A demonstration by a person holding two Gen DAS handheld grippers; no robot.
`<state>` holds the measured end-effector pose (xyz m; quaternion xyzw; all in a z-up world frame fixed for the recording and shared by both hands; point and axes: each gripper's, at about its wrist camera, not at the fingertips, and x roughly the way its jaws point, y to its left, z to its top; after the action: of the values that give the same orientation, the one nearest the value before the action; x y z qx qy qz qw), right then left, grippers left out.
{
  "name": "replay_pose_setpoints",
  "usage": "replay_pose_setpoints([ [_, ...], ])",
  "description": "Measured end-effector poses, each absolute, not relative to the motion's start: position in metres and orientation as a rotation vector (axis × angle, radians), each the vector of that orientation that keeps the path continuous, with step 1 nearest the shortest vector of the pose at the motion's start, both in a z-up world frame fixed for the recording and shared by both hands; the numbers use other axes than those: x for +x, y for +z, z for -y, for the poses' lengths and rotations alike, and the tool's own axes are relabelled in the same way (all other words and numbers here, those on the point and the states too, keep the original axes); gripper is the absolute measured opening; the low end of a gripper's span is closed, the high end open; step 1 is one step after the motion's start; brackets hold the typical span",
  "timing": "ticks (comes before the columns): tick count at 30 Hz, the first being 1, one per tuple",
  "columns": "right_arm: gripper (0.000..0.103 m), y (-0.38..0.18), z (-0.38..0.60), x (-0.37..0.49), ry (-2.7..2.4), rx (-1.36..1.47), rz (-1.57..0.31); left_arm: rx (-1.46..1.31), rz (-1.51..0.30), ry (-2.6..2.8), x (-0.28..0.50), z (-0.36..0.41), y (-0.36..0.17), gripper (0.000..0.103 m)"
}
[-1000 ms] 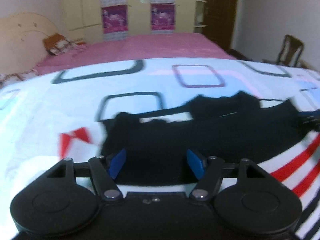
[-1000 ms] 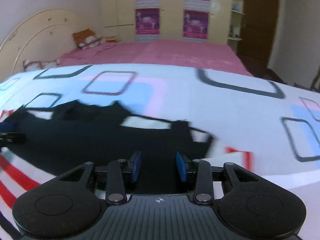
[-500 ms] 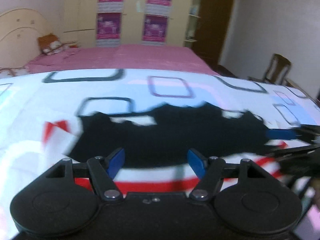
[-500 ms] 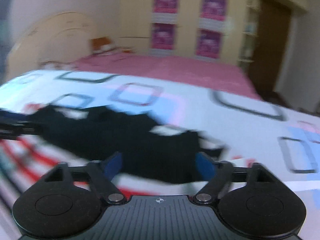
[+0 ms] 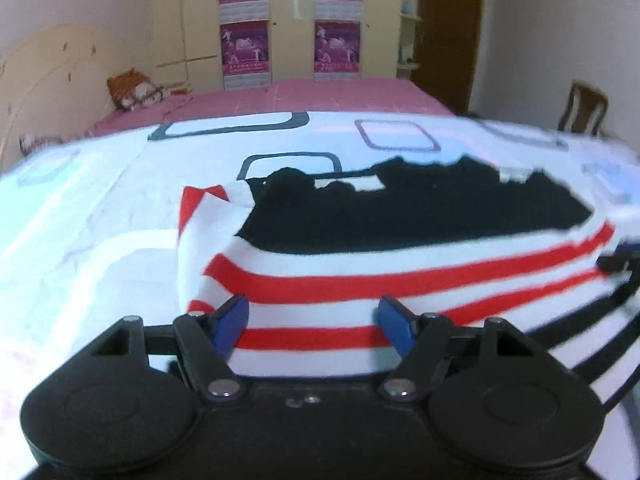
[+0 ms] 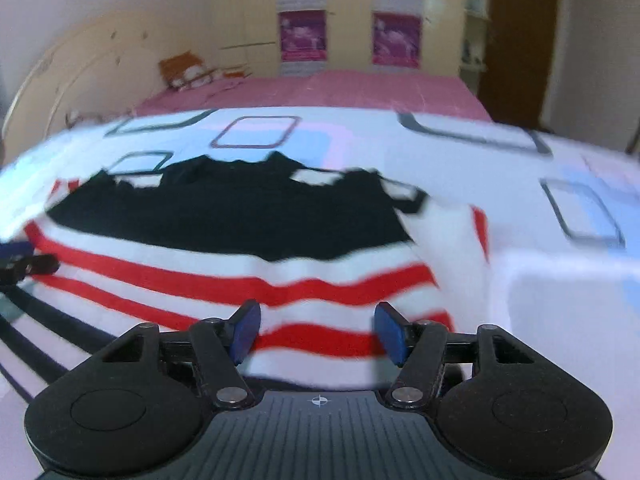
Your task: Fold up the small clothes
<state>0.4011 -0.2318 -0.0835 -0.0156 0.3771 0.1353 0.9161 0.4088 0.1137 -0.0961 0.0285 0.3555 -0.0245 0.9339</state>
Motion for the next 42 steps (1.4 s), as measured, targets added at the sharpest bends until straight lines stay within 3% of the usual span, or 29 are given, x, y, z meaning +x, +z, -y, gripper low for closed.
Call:
replay_pose_setpoints([
  [6, 0.061, -0.062, 0.208, 0.376, 0.322, -0.029, -0.734, -0.002, -0.684, -0.093, 0.389, -0.083, -0.078, 0.070],
  [11, 0.061, -0.083, 0.172, 0.348, 0.338, -0.136, -0.771, 0.076, -0.742, -0.157, 0.375, -0.044, -0.102, 0.072],
  [24, 0.061, -0.084, 0.132, 0.306, 0.399, -0.155, -0.769, 0.018, -0.732, -0.154, 0.339, -0.048, -0.095, 0.071],
  [33, 0.061, -0.085, 0.223, 0.295, 0.260, -0.064, -0.837, 0.005, -0.751, -0.023, 0.320, -0.124, -0.100, 0.073],
  [37, 0.061, -0.065, 0.257, 0.289, 0.184, 0.012, -0.747, -0.010, -0.756, -0.040, 0.321, -0.126, -0.096, 0.071],
  [41, 0.061, -0.070, 0.292, 0.311, 0.128, 0.113, -0.788, -0.014, -0.756, -0.028, 0.323, -0.124, -0.098, 0.071],
  [42, 0.053, -0.073, 0.296, 0.315, 0.146, 0.131, -0.809, -0.016, -0.756, -0.028, 0.323, -0.124, -0.098, 0.071],
])
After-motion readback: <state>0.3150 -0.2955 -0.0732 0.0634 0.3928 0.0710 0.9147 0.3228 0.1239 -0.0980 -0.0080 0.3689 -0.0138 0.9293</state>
